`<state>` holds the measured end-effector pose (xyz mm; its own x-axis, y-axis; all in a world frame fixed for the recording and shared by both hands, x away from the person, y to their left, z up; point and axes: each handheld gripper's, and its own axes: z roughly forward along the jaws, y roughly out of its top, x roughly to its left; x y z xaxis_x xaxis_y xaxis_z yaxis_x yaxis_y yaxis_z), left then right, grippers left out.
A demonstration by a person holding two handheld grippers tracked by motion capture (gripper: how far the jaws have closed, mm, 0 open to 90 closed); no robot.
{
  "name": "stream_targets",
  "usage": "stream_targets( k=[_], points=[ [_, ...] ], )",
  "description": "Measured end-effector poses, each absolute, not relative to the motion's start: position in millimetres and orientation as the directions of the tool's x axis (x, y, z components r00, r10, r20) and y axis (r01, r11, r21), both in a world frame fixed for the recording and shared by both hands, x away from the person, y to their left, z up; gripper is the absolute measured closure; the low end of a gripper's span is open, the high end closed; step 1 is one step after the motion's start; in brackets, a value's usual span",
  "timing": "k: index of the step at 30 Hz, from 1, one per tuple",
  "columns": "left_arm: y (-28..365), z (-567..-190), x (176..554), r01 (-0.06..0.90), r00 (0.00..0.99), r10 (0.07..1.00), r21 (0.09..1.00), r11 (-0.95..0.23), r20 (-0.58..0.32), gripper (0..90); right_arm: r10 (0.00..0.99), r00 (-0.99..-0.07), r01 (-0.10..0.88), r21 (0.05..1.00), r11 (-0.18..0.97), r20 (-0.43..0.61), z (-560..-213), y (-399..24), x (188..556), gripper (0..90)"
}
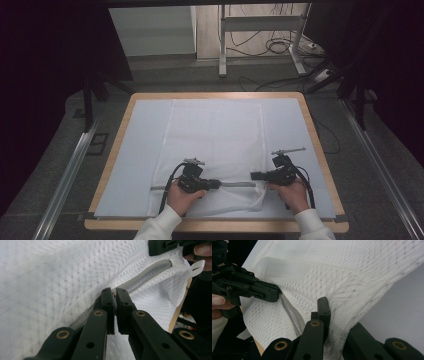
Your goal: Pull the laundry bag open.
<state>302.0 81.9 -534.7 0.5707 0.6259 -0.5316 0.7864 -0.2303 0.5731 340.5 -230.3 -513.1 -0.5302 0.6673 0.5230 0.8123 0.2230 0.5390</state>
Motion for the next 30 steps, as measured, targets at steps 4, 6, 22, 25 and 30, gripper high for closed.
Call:
stream_targets(
  k=[4,6,22,25,30],
  points=[
    [87,-535,302,0.789,0.565,0.629,0.572,-0.224,-0.534,86.6,0.668,-0.530,0.812,0.540,0.223,0.522,-513,-230,340,88.8],
    [89,-535,302,0.789,0.565,0.632,0.572,-0.226,-0.531,86.7,0.669,-0.531,0.811,0.540,0.224,0.521,-513,-230,340,88.8],
    [100,-534,299,0.795,0.550,0.644,0.570,-0.208,-0.532,86.6,0.667,-0.532,0.811,0.540,0.224,0.522,-514,-230,341,88.8],
    [102,-534,299,0.796,0.548,0.645,0.569,-0.207,-0.532,86.6,0.669,-0.532,0.811,0.540,0.225,0.520,-514,-230,341,88.8],
    [105,-535,298,0.799,0.541,0.649,0.567,-0.199,-0.535,86.6,0.670,-0.531,0.811,0.540,0.225,0.519,-514,-230,341,88.8]
  ],
)
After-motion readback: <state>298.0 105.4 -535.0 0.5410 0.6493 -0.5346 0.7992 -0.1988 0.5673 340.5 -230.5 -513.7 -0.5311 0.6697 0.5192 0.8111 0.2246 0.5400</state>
